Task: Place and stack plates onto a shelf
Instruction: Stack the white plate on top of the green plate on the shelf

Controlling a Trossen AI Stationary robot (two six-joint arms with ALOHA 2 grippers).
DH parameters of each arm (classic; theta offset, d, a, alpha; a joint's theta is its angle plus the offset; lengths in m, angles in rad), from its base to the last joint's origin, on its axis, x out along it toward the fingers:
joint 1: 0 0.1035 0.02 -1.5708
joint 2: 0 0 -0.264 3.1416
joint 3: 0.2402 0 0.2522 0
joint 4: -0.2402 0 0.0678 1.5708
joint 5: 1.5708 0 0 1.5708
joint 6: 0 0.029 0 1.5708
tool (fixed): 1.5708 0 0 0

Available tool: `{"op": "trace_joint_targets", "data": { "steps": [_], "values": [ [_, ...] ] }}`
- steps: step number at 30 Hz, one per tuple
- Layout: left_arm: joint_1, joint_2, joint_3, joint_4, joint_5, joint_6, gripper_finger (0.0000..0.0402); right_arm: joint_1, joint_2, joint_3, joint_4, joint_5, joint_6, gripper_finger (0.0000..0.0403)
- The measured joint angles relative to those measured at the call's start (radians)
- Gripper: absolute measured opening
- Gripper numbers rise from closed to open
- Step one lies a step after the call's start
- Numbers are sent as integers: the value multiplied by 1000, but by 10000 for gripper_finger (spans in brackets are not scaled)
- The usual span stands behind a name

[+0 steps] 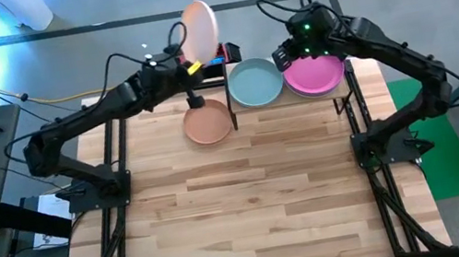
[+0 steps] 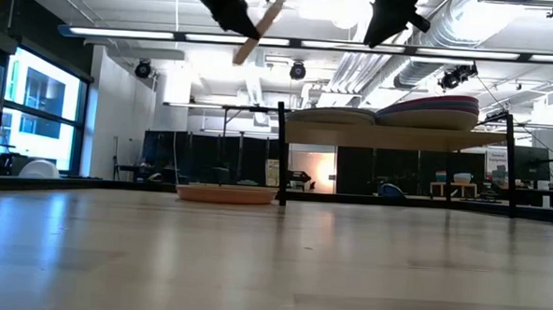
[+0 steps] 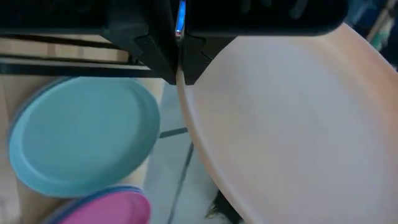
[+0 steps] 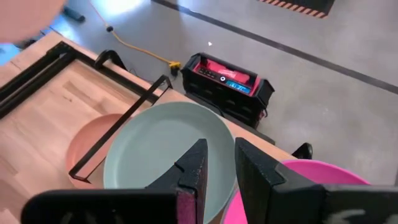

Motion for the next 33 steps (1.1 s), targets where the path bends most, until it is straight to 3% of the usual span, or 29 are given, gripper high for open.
{"op": "trace_joint_targets", "data": {
  "steps": [13,18,28,33],
  "values": [
    [-58,159,-1,125,29,169,1,1,-6,0,11,-3,50,59],
    [-89,181,-1,68,24,179,1,1,-6,0,60,-32,25,64],
    [-142,179,-1,-125,-143,194,1,3,3,0,165,-75,56,116],
    [-157,179,-1,-269,-169,175,1,12,27,0,237,-102,72,123]
  ]
}}
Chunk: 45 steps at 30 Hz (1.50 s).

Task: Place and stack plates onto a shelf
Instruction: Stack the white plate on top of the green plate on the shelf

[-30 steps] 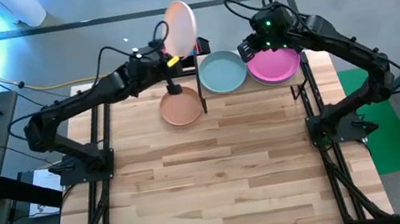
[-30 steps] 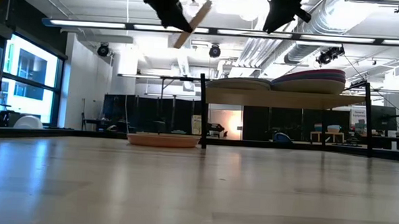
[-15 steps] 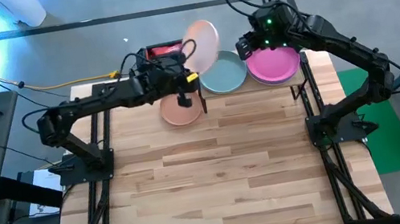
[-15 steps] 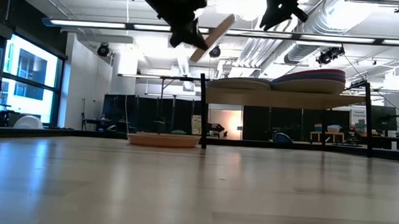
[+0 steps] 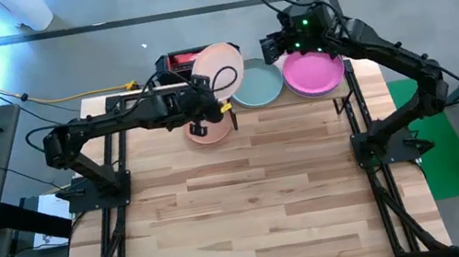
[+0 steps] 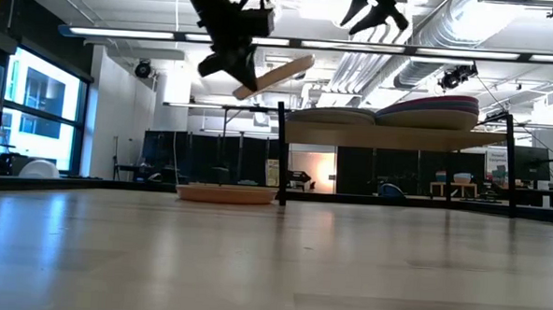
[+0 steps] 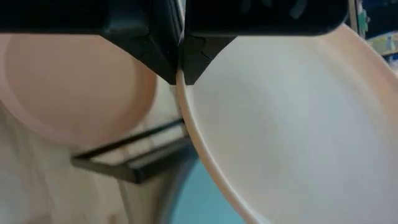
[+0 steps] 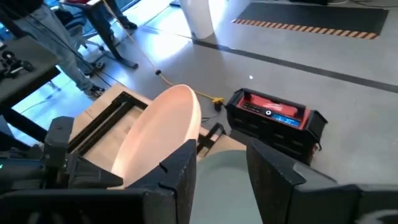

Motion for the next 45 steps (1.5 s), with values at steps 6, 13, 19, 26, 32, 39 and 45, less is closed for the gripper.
{"op": "trace_joint_targets", "data": {
  "steps": [6,13,19,26,32,39,45],
  "values": [
    [-9,0,0,-61,-46,-16,1,25,63,0,31,-5,17,124],
    [-23,0,0,-74,-49,-17,1,43,117,0,44,-5,33,124],
    [-35,0,0,-67,-49,-1,1,43,141,0,49,-29,77,124],
    [-46,0,0,-69,-55,101,1,61,146,0,49,-57,112,124],
    [-61,0,0,-79,-111,188,1,91,146,0,12,-45,144,124],
    [-75,0,0,-78,-148,208,1,116,146,0,-52,23,184,124],
    [-89,0,0,-70,-221,318,1,133,154,0,-52,31,202,124]
  ]
}}
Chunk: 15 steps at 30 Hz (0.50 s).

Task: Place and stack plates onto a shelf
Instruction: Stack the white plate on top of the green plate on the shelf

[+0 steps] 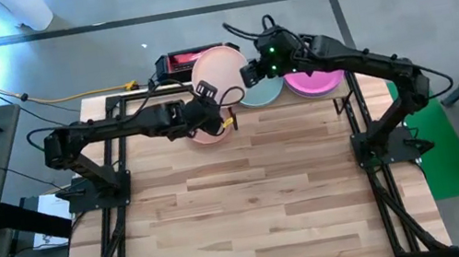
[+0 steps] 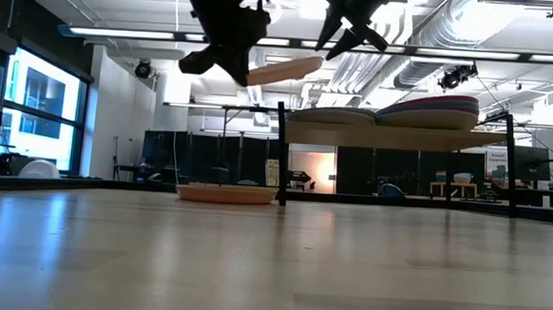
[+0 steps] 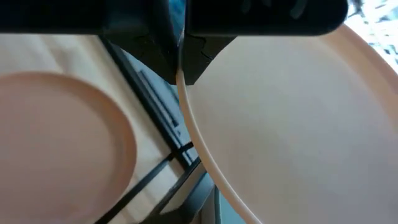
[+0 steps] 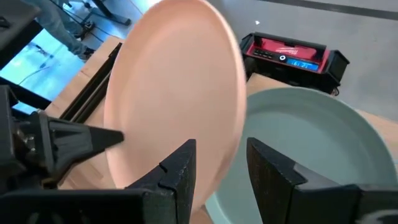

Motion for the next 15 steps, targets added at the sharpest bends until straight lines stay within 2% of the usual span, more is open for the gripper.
{"op": "trace_joint_targets", "data": {
  "steps": [5,9,15],
  "values": [
    [-4,0,0,11,-58,85,1,3,4,0,-4,0,19,124],
    [-4,0,0,47,-88,95,1,3,4,0,-4,1,37,124],
    [-18,0,0,77,-90,113,1,3,12,0,-16,0,42,124]
  ]
}}
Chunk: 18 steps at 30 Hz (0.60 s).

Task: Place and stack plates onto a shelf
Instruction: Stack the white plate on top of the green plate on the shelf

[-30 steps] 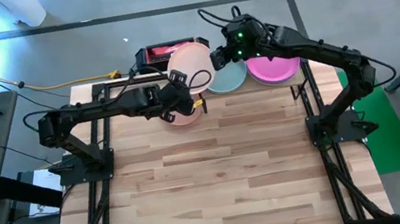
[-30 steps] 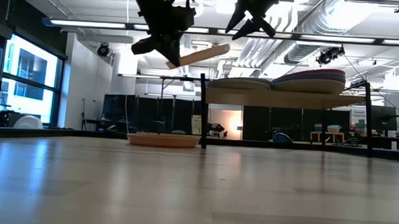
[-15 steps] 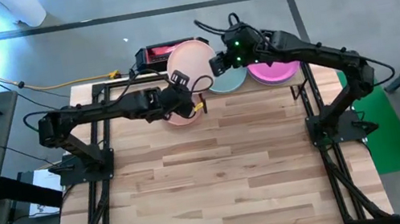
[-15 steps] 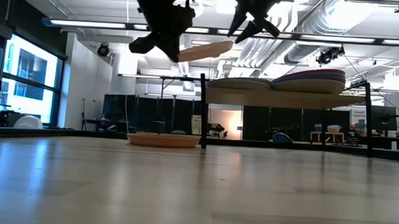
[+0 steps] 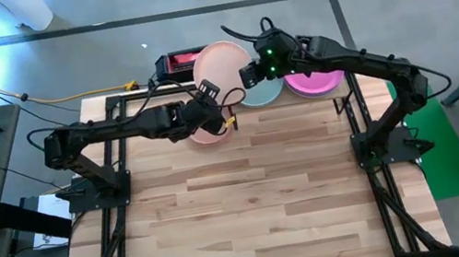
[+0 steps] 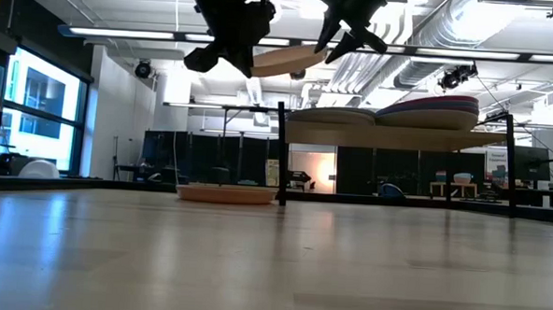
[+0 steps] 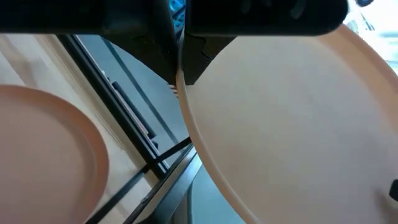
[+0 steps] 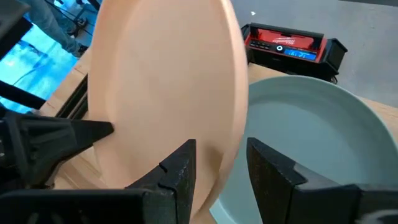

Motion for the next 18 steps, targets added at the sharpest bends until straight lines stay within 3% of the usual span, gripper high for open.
{"op": "trace_joint_targets", "data": {
  "steps": [5,13,18],
  "values": [
    [-7,0,0,-1,3,16,1,-1,11,0,-19,-1,-1,110],
    [-7,0,0,-3,5,11,1,-2,12,0,-10,-3,-44,12],
    [-7,0,0,-4,11,0,1,-1,12,0,-11,-5,-51,11]
  ]
}}
